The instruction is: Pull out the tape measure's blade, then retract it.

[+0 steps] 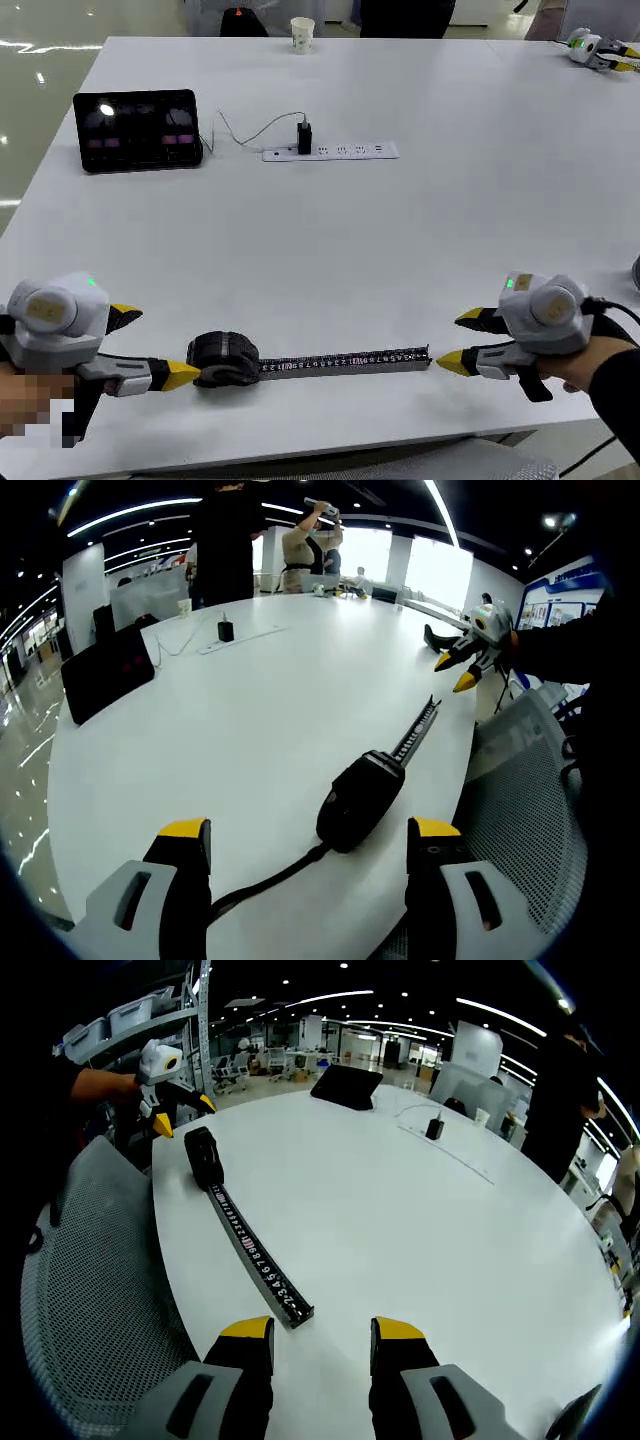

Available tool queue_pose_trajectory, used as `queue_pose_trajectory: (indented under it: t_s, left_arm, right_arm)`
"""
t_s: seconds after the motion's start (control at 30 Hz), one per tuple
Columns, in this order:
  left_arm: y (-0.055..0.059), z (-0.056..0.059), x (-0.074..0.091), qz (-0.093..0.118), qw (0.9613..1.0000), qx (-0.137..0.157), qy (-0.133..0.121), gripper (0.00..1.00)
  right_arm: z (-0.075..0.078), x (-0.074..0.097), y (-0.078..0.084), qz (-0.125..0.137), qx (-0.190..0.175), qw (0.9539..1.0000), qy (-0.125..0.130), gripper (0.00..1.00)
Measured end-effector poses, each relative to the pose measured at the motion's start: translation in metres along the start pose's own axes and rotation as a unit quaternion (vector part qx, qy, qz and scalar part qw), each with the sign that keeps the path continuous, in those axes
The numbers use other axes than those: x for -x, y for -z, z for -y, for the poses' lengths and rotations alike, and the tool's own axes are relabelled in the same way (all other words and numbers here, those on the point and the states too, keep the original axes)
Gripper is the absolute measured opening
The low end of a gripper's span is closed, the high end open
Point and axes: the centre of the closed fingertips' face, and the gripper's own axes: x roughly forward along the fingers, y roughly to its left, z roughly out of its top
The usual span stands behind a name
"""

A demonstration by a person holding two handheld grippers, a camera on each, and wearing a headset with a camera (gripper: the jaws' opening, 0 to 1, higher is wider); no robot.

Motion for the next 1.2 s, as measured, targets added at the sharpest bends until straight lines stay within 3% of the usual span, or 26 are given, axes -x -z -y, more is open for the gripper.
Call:
queue_pose_trajectory:
  t_s: [0.17,0.33,0.4,0.57,0.7,0.8,1.03,1.2]
  left_arm:
    - [-0.002,-0.010,0.012,0.030,0.9989,0.023,-0.028,0.79]
    - [-0.003,-0.015,0.021,0.055,0.9968,0.040,-0.040,0.89]
    - [0.000,-0.015,0.023,0.056,0.9965,0.046,-0.041,0.92]
    - [0.014,-0.016,0.025,0.034,0.9975,0.040,-0.048,0.96]
    - [0.026,-0.011,0.027,0.006,0.9991,0.001,-0.042,0.96]
    - [0.027,-0.002,0.029,0.015,0.9996,0.008,-0.024,0.97]
    - [0.035,-0.006,0.032,0.018,0.9988,0.030,-0.033,0.99]
    - [0.036,-0.002,0.034,0.022,0.9987,0.033,-0.033,0.99]
  right_arm:
    - [-0.002,0.013,0.013,-0.002,-0.014,0.9998,0.014,0.45]
    - [0.000,0.027,0.026,-0.001,-0.045,0.9987,0.025,0.55]
    - [0.000,0.032,0.031,0.002,-0.056,0.9980,0.030,0.56]
    - [0.002,0.043,0.042,0.007,-0.078,0.9962,0.038,0.67]
    - [-0.004,0.047,0.048,0.015,-0.099,0.9947,0.024,0.74]
    - [-0.004,0.051,0.052,0.017,-0.098,0.9946,0.028,0.83]
    - [0.000,0.056,0.053,0.016,-0.095,0.9947,0.037,0.99]
    - [0.006,0.061,0.056,0.014,-0.094,0.9948,0.037,0.99]
